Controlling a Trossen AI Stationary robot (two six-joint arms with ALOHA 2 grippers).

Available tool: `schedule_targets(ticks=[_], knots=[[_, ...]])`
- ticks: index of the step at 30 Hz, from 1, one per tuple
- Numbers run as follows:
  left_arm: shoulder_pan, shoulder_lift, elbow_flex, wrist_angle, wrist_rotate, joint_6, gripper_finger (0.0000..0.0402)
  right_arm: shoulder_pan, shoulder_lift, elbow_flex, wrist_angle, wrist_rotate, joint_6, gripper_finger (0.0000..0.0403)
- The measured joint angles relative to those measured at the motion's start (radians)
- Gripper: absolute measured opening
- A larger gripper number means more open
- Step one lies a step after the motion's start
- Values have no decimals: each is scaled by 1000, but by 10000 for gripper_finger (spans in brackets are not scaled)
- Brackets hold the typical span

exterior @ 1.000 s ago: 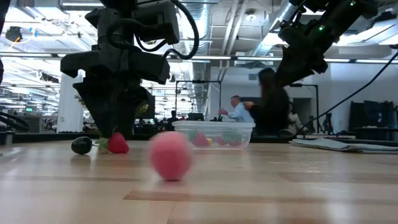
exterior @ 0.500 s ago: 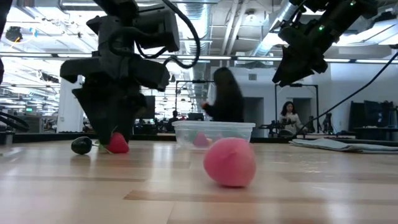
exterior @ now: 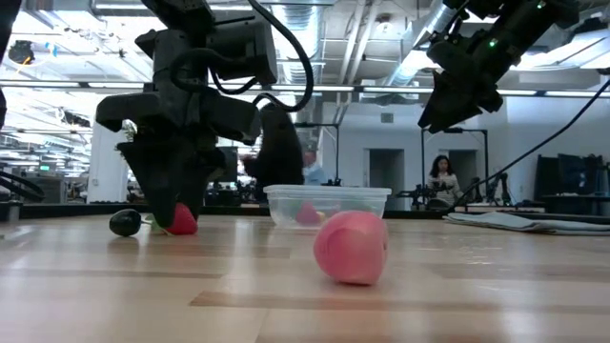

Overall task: Pick and placing Produce into tupperware
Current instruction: Put the strawberry into the transparent bin

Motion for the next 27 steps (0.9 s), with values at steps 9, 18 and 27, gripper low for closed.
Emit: schedule_targets(ticks=[9, 18, 27], knots=[[4, 0, 0, -3, 0, -6, 178, 0, 0, 0, 0, 0, 0, 230], [10, 0, 0, 6, 4, -6, 131, 0, 0, 0, 0, 0, 0, 230], [27, -1, 1, -4, 7, -6, 135, 0, 0, 0, 0, 0, 0, 230]])
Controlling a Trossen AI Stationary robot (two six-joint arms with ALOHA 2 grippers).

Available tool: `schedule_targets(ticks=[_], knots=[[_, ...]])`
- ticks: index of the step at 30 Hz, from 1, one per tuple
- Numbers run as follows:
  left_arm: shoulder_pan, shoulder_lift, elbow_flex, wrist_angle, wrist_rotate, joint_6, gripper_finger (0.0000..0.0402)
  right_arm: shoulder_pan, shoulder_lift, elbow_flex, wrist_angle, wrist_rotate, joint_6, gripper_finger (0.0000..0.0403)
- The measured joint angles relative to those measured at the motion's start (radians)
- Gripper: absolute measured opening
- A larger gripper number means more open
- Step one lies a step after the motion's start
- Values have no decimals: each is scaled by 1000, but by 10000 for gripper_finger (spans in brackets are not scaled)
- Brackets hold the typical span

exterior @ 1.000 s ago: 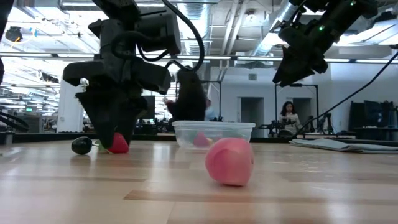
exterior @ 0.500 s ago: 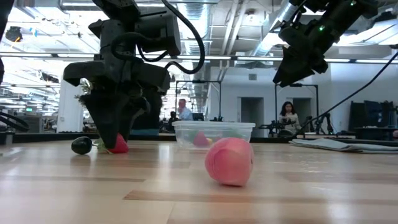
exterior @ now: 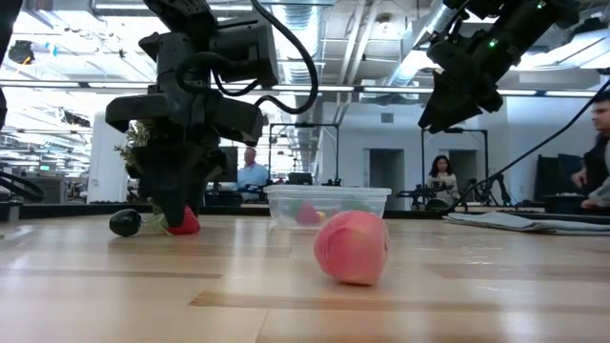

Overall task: Pick and placing Produce into tupperware
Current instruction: Put the strawberry into the transparent bin

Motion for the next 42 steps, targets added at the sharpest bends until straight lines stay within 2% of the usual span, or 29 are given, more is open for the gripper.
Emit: schedule_targets(ticks=[10, 17, 23, 29, 34, 42], knots=[[77, -17, 69, -127, 18, 42, 131, 0, 0, 0, 5, 0, 0, 230], [175, -17, 215, -157, -18, 144, 130, 0, 0, 0, 8, 1, -1, 230], [248, -9, 374, -131, -61, 201, 133, 0, 0, 0, 8, 1, -2, 230], [275, -7, 404, -24, -87, 247, 133, 0, 0, 0, 8, 1, -2, 230], [289, 70, 407, 6, -88, 246, 134, 0, 0, 0, 14, 1, -2, 230], [291, 204, 492, 11, -84, 284, 135, -1, 0, -1, 22, 1, -1, 230]])
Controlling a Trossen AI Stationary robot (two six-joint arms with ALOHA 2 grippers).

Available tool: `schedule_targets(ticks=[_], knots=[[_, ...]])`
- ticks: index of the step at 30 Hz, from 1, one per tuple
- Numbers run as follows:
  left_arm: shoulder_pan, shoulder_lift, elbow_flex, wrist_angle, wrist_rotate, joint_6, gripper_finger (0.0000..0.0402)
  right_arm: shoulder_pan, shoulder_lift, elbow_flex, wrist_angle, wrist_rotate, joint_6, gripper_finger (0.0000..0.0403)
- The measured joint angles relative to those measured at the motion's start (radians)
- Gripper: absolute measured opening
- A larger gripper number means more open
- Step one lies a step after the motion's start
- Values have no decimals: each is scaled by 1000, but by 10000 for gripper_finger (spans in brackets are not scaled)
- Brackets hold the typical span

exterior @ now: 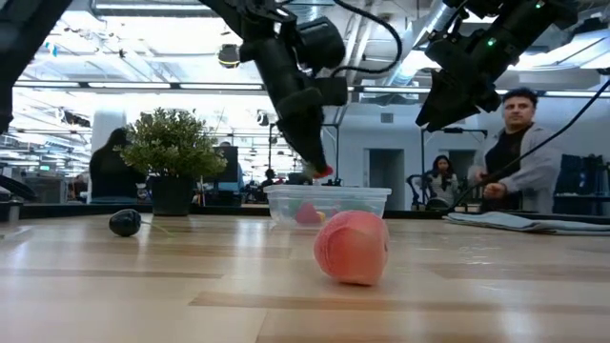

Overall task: Pick and placing Produce into tupperware
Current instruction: Put the strawberry into the transparent bin, then put the peach into the transparent bin

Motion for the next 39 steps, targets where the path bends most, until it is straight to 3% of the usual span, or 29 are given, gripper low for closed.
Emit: schedule_targets(ticks=[11, 20, 31, 39], knots=[[10, 68, 9, 25, 28, 32, 136, -5, -1, 0, 1, -2, 0, 230], [10, 67, 16, 50, -50, 30, 157, -5, 0, 0, -1, -2, 0, 230], [10, 67, 16, 68, -50, 40, 162, -5, -1, 0, 0, -5, 1, 230], [10, 67, 16, 68, -29, 40, 205, -5, -1, 0, 0, -5, 1, 230]])
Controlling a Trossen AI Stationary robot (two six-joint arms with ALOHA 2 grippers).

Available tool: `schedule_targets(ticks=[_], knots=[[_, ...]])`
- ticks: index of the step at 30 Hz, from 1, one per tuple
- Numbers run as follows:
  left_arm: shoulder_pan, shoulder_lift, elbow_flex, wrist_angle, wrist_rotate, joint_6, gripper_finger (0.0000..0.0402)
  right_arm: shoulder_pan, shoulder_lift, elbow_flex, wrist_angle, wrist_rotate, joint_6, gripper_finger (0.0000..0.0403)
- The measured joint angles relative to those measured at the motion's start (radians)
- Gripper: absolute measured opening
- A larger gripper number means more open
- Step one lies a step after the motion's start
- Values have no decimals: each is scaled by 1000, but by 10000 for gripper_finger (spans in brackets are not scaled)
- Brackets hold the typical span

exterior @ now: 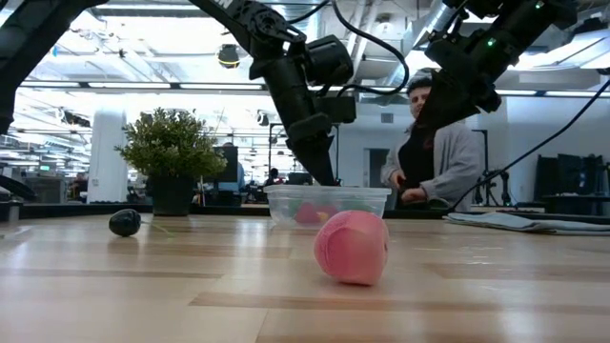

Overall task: Pick and placing Produce into tupperware
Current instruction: Put the peach into the transparent bin

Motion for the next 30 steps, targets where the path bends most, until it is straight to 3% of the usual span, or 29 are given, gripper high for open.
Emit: schedule_targets(ticks=[7, 18, 24, 30], knots=[[7, -62, 0, -12, -1, 6, 227, 0, 0, 0, 0, -31, 0, 230], [5, -389, -10, 13, -10, -69, 225, 0, 0, 10, -1, -105, -71, 230], [-46, -503, -11, -34, -65, -120, 225, 2, 0, 71, 0, -254, -213, 230], [-137, -532, -12, -66, -108, -170, 225, 2, 0, 127, 0, -267, -227, 230]])
